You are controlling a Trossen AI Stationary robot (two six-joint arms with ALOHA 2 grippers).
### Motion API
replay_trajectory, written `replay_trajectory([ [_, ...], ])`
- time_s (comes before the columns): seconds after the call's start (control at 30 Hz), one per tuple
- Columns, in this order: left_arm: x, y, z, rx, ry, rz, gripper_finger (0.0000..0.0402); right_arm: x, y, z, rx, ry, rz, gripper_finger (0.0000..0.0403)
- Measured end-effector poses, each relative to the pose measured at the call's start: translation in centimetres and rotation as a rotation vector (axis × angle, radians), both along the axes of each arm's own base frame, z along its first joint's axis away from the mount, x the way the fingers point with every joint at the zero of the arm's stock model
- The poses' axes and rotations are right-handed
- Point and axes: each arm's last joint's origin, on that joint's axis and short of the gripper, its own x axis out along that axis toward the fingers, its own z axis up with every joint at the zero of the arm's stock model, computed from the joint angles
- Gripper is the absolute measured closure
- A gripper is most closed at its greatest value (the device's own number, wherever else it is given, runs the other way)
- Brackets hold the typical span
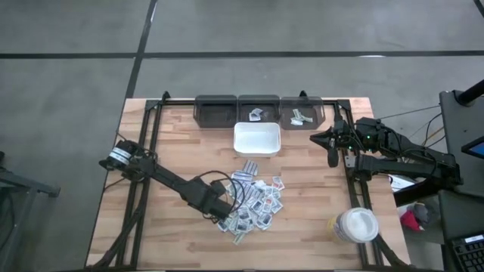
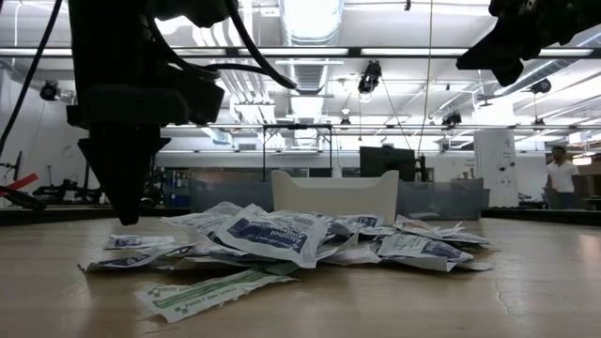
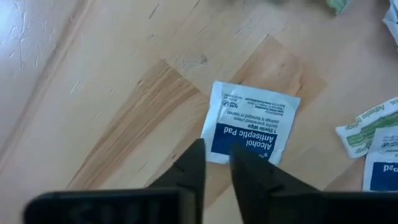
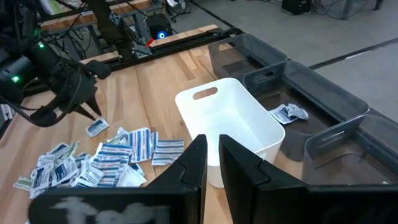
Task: Pick & Place First Aid Supplies
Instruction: Put the blue alcohol pad into the middle gray bin
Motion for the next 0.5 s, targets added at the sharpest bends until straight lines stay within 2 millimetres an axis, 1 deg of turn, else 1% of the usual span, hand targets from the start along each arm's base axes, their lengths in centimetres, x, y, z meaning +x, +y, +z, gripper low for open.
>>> replay_trajectory([
  [0.1, -0.07, 0.01, 0.01, -0.025, 0.016, 0.021, 0.0289, 0.00, 0.00, 0.00, 0.000, 0.000, 0.000, 0.0364],
  [0.2, -0.18, -0.01, -0.11, -0.047, 0.025, 0.049, 0.0270, 0.00, 0.00, 0.00, 0.000, 0.000, 0.000, 0.0364],
  [0.37, -0.67, 0.23, -0.33, -0.046, 0.062, 0.153, 0.0262, 0.00, 0.00, 0.00, 0.000, 0.000, 0.000, 0.0364],
  [0.5, -0.66, 0.22, -0.30, -0.048, 0.058, 0.175, 0.0261, 0.00, 0.00, 0.00, 0.000, 0.000, 0.001, 0.0365],
])
